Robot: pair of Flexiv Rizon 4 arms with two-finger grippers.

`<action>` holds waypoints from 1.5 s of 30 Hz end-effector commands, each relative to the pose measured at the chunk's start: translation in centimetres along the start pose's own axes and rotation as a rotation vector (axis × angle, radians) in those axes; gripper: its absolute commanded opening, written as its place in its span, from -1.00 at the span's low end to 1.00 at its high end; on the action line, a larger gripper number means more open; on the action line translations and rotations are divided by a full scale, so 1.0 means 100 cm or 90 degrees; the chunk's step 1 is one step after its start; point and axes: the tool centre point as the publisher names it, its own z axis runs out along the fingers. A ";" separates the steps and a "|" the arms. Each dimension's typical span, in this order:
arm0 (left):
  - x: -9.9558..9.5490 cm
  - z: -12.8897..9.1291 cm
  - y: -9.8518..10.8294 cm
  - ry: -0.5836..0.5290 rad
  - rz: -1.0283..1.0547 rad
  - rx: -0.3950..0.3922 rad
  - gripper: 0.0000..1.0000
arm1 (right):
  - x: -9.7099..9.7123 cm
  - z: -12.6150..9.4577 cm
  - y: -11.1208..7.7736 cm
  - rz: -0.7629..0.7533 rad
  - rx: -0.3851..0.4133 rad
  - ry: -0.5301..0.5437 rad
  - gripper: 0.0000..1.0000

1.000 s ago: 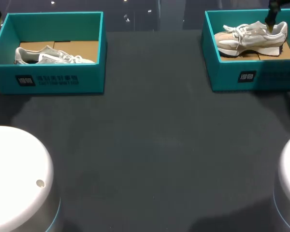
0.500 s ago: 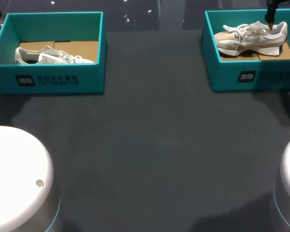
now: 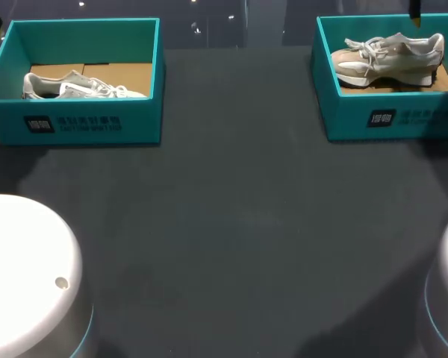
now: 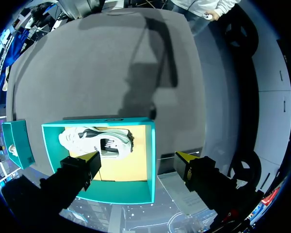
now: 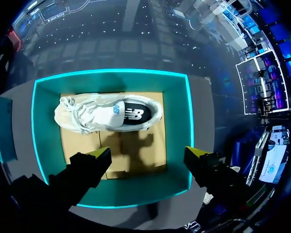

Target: Take the shoe out of the shoebox, open the shoe tongue, remove and reinsert the insole, then place the shoe into the shoebox

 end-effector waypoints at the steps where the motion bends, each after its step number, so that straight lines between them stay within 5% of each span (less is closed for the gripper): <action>1: 0.000 0.000 -0.002 0.001 0.001 -0.002 1.00 | -0.007 0.020 0.025 -0.005 0.017 0.005 1.00; 16: 0.000 0.000 -0.002 0.001 0.001 -0.002 1.00 | -0.009 0.029 0.030 -0.018 0.009 -0.018 1.00; 28: 0.000 0.000 -0.002 0.001 0.001 -0.002 1.00 | -0.013 0.063 0.031 -0.007 -0.042 -0.026 1.00; 38: 0.000 0.000 -0.002 0.001 0.001 -0.002 1.00 | -0.019 0.098 0.039 0.009 -0.022 -0.009 1.00; 45: 0.000 0.000 -0.002 0.001 0.001 -0.002 1.00 | -0.021 0.113 0.047 0.015 -0.007 -0.001 0.50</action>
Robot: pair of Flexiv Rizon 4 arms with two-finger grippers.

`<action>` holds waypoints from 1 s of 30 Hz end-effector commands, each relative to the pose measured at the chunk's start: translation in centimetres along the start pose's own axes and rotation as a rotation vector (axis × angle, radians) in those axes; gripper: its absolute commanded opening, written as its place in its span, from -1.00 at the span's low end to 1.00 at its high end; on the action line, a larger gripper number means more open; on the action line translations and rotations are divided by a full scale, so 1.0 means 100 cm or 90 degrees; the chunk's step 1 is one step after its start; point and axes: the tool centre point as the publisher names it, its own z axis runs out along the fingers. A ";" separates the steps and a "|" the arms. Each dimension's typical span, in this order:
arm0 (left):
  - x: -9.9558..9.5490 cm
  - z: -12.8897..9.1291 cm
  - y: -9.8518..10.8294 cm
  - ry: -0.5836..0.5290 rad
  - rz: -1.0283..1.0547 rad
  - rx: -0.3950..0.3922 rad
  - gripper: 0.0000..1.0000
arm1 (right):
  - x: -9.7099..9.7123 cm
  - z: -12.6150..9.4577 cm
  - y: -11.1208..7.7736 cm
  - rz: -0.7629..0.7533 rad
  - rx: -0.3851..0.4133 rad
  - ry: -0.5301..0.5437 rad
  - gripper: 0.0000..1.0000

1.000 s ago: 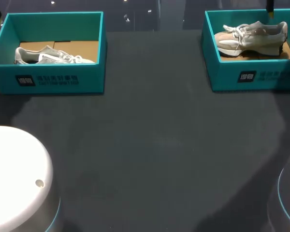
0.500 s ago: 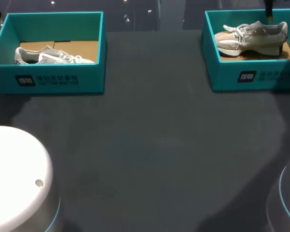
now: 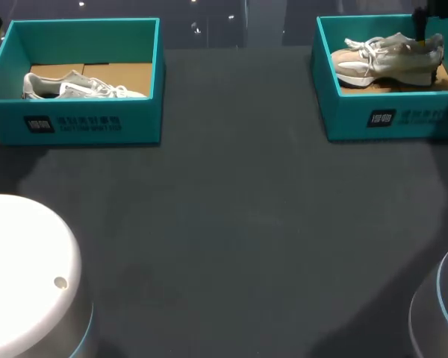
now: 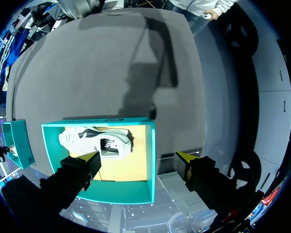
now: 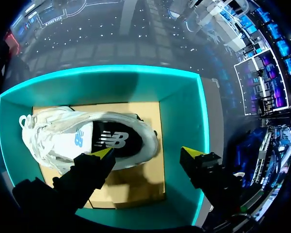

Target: Take the shoe out of the shoebox, open the shoe tongue, remove and reinsert the insole, then place the shoe into the shoebox

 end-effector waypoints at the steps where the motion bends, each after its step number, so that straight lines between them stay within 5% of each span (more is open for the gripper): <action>1: 0.000 -0.001 -0.002 0.001 0.001 -0.002 1.00 | 0.001 0.011 0.015 -0.001 0.022 0.001 0.50; 3: 0.000 -0.001 -0.002 0.001 0.001 -0.002 1.00 | 0.002 0.014 0.017 -0.003 0.023 0.003 0.36; 14: 0.000 -0.001 -0.002 0.001 0.001 -0.002 1.00 | 0.002 0.036 0.018 -0.001 0.048 0.015 0.51; 30: 0.000 -0.001 -0.002 0.001 0.001 -0.002 1.00 | 0.003 0.057 0.013 0.008 0.080 0.040 0.36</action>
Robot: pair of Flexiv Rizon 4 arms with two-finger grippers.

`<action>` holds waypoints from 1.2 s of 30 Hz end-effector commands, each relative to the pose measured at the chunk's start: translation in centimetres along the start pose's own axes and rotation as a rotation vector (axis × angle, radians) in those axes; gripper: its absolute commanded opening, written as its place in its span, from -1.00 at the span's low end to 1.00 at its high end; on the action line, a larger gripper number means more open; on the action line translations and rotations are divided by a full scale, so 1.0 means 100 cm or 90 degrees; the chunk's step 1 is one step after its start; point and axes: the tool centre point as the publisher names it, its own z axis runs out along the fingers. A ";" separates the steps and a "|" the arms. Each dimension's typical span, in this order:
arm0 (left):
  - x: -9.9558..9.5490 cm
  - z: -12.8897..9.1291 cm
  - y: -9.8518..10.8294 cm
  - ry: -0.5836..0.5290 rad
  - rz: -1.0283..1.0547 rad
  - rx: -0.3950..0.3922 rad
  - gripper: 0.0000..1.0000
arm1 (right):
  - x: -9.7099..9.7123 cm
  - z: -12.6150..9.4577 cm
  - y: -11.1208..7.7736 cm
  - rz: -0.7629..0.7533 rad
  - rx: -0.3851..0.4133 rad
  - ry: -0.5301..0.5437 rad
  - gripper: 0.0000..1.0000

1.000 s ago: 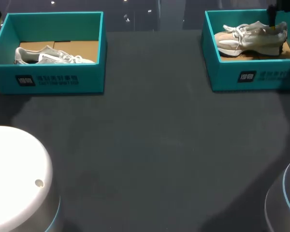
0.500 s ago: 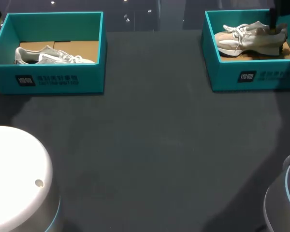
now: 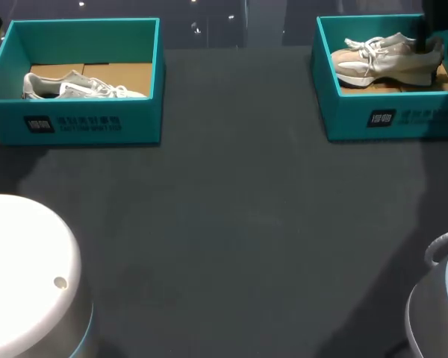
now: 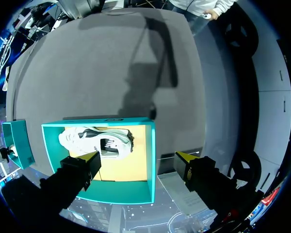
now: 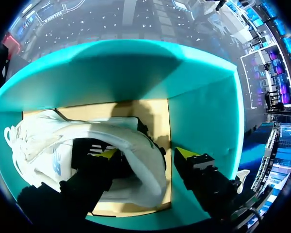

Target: Take the shoe out of the shoebox, open the shoe tongue, remove and reinsert the insole, then place the shoe into the shoebox

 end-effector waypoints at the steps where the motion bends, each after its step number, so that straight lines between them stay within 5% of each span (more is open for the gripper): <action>1: 0.000 -0.001 -0.002 0.001 0.001 -0.002 1.00 | 0.000 0.006 0.006 0.005 0.017 0.005 0.33; 19: 0.000 -0.001 -0.002 0.001 0.001 -0.002 1.00 | 0.000 0.015 -0.001 0.040 0.037 0.023 -0.27; 25: 0.000 -0.001 -0.002 0.001 0.001 -0.002 1.00 | 0.000 0.013 -0.004 0.048 0.039 0.023 -1.00; 36: 0.000 -0.001 -0.002 0.001 0.001 -0.002 1.00 | -0.010 0.001 -0.008 0.056 0.030 0.013 -1.00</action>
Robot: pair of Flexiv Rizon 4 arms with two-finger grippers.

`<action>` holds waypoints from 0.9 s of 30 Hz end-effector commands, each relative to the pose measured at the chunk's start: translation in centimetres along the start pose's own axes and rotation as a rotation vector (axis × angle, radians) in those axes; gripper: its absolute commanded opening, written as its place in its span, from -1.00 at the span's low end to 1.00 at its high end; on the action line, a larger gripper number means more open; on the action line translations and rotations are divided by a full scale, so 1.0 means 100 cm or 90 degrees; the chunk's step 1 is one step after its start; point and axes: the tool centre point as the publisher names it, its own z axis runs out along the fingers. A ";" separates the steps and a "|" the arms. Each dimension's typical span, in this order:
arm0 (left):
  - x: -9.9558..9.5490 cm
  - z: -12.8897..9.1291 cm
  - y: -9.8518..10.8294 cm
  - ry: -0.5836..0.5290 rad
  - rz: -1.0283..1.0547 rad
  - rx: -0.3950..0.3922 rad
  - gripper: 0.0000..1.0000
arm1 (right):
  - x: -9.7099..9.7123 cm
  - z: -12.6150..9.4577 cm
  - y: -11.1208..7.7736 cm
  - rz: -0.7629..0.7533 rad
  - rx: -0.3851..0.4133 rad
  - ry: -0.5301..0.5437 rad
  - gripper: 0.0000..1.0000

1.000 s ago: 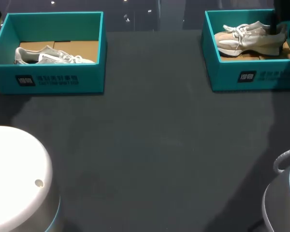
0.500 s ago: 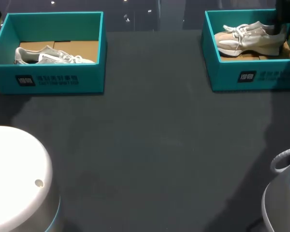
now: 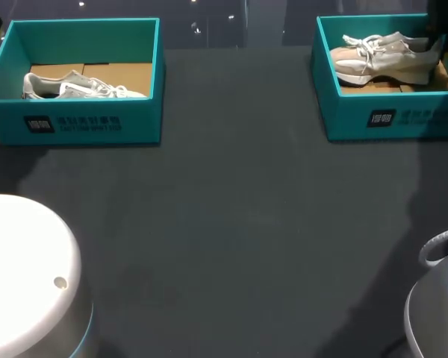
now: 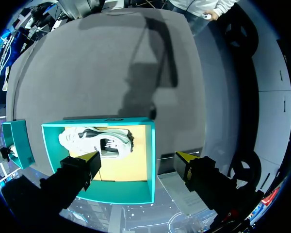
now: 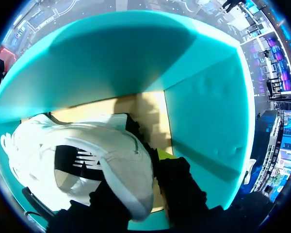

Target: Take the shoe out of the shoebox, open the shoe tongue, remove and reinsert the insole, then place the shoe into the shoebox

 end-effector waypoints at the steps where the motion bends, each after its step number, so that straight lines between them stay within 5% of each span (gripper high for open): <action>1: 0.000 -0.001 -0.002 0.001 0.001 -0.002 1.00 | -0.007 -0.010 -0.004 0.004 -0.004 -0.005 -1.00; 11: 0.000 -0.001 -0.002 0.001 0.001 -0.002 1.00 | -0.026 -0.023 -0.006 -0.008 -0.019 0.005 -1.00; 27: 0.000 -0.001 -0.002 0.001 0.001 -0.002 1.00 | -0.028 -0.073 -0.013 -0.057 -0.023 0.001 -1.00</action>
